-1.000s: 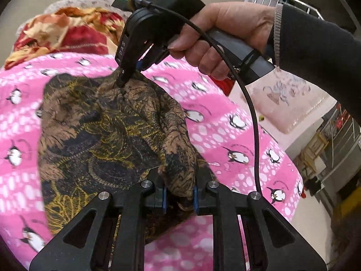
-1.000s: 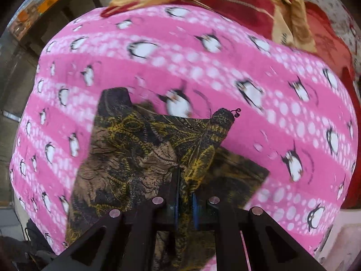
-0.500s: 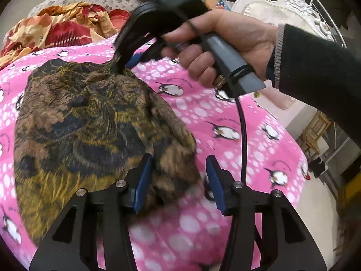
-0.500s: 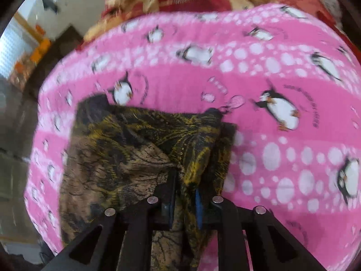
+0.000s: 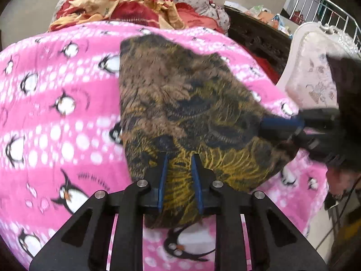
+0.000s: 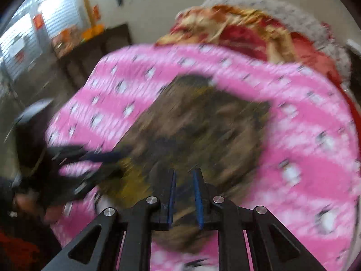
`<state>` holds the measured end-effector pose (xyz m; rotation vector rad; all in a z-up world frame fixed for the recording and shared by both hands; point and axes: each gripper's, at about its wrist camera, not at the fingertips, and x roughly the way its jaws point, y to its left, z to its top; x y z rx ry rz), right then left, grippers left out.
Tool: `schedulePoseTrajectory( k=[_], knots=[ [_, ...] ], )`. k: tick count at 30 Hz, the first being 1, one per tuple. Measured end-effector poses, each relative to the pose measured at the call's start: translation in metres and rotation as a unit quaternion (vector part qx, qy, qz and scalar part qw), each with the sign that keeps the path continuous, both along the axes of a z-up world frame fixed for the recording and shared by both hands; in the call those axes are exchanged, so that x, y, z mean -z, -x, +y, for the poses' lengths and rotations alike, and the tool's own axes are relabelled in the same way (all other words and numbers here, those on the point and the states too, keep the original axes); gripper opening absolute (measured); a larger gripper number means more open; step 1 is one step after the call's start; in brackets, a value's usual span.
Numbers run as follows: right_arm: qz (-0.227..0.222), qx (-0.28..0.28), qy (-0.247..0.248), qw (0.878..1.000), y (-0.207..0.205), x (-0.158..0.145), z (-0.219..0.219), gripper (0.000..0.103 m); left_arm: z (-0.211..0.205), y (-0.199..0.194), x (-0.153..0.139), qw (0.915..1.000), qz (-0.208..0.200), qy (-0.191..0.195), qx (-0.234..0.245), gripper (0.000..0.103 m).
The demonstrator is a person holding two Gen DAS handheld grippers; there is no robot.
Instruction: Fold small clothes
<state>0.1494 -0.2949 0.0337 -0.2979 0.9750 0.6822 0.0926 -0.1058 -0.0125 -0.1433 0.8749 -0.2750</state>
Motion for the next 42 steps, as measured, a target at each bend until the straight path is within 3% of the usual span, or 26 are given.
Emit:
schedulePoseTrajectory(
  k=[2, 5, 7, 10, 12, 13, 17, 21, 23, 26, 28, 30, 34, 36, 42],
  knots=[
    [-0.007, 0.035, 0.023, 0.999, 0.006, 0.03, -0.01, 0.009, -0.003, 0.003, 0.009, 1.0, 0.002, 0.001, 0.01, 0.018],
    [-0.02, 0.083, -0.038, 0.996, 0.015, 0.038, -0.024, 0.009, -0.003, 0.001, 0.013, 0.9999, 0.001, 0.0, 0.017, 0.017],
    [-0.039, 0.095, -0.03, 0.994, 0.02, 0.039, -0.018, 0.009, 0.0, 0.001, 0.013, 0.9998, 0.002, 0.004, 0.017, 0.017],
    [-0.058, 0.099, -0.02, 0.993, 0.026, 0.039, -0.012, 0.01, 0.005, -0.003, -0.004, 0.9998, 0.006, 0.015, 0.012, 0.017],
    [-0.024, 0.12, -0.018, 0.992, 0.018, 0.027, -0.013, 0.01, 0.016, -0.015, -0.026, 0.9995, -0.014, 0.027, -0.008, 0.017],
    [-0.018, 0.14, -0.028, 0.99, 0.017, 0.016, -0.016, 0.011, 0.02, -0.023, -0.036, 0.9989, -0.028, 0.033, -0.017, 0.017],
    [-0.08, 0.235, -0.031, 0.968, -0.012, -0.028, 0.001, 0.018, 0.018, -0.089, -0.065, 0.9974, -0.046, 0.035, -0.042, 0.017],
    [-0.094, 0.291, -0.029, 0.951, -0.07, -0.035, 0.028, 0.019, 0.005, -0.145, -0.063, 0.9973, -0.041, 0.022, -0.057, 0.017],
    [-0.092, 0.314, -0.021, 0.945, -0.097, -0.029, 0.036, 0.019, -0.001, -0.173, -0.05, 0.9978, -0.018, 0.007, -0.063, 0.017],
    [-0.068, 0.316, -0.026, 0.946, -0.136, -0.005, 0.043, 0.019, -0.011, -0.197, -0.033, 0.9976, -0.012, -0.014, -0.067, 0.017],
    [-0.042, 0.298, -0.025, 0.953, -0.157, 0.018, 0.046, 0.019, -0.01, -0.205, -0.018, 0.9971, -0.012, -0.021, -0.072, 0.021],
    [-0.022, 0.284, -0.011, 0.958, -0.169, 0.047, 0.043, 0.019, -0.006, -0.207, -0.002, 0.9973, -0.015, 0.001, -0.072, 0.022],
    [0.028, 0.298, -0.069, 0.952, -0.185, 0.061, 0.026, 0.019, 0.008, -0.21, 0.011, 0.9956, -0.009, 0.051, -0.078, 0.023],
    [0.051, 0.306, -0.107, 0.945, -0.192, 0.068, 0.015, 0.019, 0.009, -0.213, 0.013, 0.9953, -0.003, 0.057, -0.078, 0.023],
    [0.07, 0.308, -0.126, 0.941, -0.199, 0.071, 0.01, 0.019, -0.011, -0.217, 0.008, 0.9964, -0.009, -0.016, -0.083, 0.023]
  ],
)
